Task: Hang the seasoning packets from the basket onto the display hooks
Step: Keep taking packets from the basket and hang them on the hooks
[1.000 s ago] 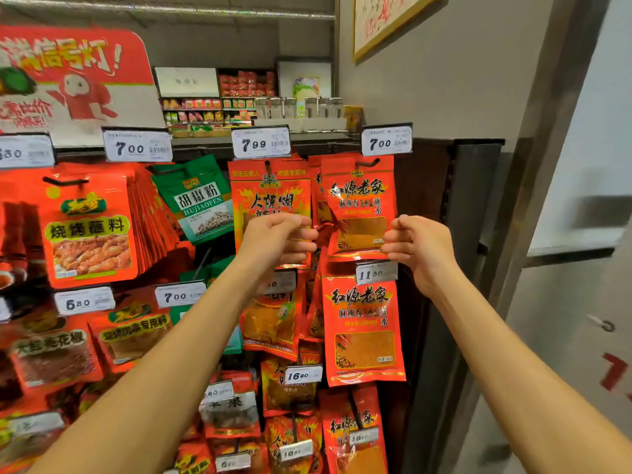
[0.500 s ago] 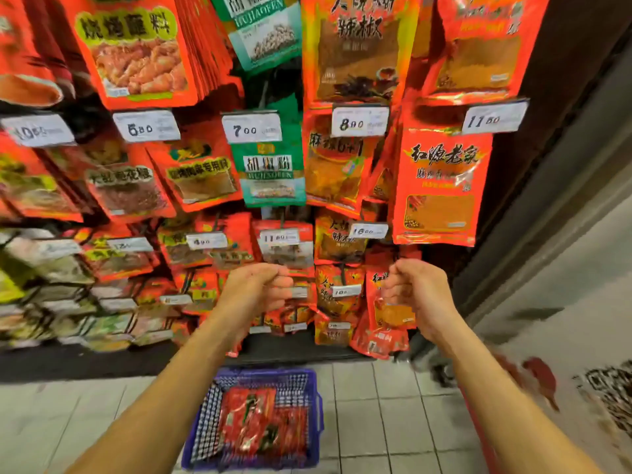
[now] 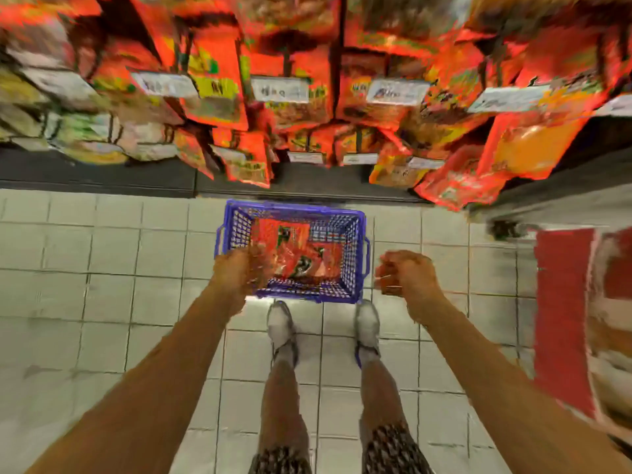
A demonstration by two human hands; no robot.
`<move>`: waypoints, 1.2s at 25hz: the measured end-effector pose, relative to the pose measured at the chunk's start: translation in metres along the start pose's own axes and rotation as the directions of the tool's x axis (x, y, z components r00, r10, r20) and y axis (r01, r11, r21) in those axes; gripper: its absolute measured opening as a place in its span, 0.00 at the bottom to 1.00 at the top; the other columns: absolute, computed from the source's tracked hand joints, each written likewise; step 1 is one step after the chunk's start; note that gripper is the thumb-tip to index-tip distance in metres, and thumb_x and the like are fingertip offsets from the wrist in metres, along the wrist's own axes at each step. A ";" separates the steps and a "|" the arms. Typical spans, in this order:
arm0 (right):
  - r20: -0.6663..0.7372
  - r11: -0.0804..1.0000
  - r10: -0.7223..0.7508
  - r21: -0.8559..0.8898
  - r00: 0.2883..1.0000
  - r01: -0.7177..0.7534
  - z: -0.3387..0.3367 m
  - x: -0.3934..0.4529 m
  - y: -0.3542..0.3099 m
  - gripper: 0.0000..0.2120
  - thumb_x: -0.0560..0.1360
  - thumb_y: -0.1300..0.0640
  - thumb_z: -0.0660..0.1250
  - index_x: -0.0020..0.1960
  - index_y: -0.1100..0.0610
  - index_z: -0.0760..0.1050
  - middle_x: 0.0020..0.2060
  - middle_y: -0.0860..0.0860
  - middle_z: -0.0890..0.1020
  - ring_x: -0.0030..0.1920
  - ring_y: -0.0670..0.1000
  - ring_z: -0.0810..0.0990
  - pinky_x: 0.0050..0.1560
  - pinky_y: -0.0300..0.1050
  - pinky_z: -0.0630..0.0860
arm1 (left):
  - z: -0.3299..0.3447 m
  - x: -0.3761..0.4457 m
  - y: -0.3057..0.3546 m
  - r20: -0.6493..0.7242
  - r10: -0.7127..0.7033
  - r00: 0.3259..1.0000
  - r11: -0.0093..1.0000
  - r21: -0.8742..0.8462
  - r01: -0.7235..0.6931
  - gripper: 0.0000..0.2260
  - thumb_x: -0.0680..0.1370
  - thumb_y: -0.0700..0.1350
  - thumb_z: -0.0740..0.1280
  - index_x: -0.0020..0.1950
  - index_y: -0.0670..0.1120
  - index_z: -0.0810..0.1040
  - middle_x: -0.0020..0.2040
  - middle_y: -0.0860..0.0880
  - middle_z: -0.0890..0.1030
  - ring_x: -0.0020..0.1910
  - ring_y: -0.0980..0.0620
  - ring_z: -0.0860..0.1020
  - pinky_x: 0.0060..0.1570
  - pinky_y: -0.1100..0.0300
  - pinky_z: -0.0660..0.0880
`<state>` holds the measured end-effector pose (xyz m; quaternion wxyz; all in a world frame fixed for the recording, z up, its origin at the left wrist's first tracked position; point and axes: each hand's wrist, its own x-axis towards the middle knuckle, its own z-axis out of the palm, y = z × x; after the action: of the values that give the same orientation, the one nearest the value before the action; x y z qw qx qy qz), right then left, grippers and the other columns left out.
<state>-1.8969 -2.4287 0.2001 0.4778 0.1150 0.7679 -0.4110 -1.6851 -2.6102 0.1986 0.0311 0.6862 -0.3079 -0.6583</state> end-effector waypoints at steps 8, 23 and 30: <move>0.020 0.954 0.277 -0.128 0.961 -0.272 0.157 0.235 0.190 0.03 0.75 0.59 0.67 0.44 0.58 0.75 0.28 0.54 0.80 0.27 0.53 0.78 0.32 0.43 0.76 | -0.017 0.302 -0.135 -0.064 -0.118 0.991 0.947 0.294 0.132 0.05 0.79 0.39 0.65 0.46 0.43 0.80 0.34 0.48 0.80 0.26 0.54 0.76 0.29 0.64 0.71; 0.067 0.914 0.406 -0.026 0.911 -0.406 0.220 0.426 0.306 0.16 0.79 0.48 0.66 0.61 0.58 0.77 0.43 0.56 0.83 0.40 0.53 0.81 0.36 0.43 0.75 | 0.028 0.515 -0.278 0.228 0.111 0.967 0.528 0.811 -0.252 0.05 0.75 0.43 0.73 0.49 0.50 0.80 0.43 0.52 0.83 0.45 0.49 0.80 0.39 0.67 0.72; 0.130 0.815 0.541 0.165 0.831 -0.556 0.218 0.417 0.278 0.14 0.79 0.55 0.67 0.64 0.56 0.77 0.56 0.59 0.85 0.51 0.60 0.86 0.51 0.59 0.82 | 0.012 0.471 -0.245 0.838 -0.130 0.530 0.114 0.543 -0.832 0.12 0.72 0.36 0.71 0.52 0.48 0.78 0.69 0.49 0.73 0.67 0.48 0.73 0.63 0.52 0.73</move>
<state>-1.8150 -2.5033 -0.3348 0.5915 0.3616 0.6388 -0.3335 -1.6294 -2.6262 -0.3294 -0.3350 0.1050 -0.7956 -0.4937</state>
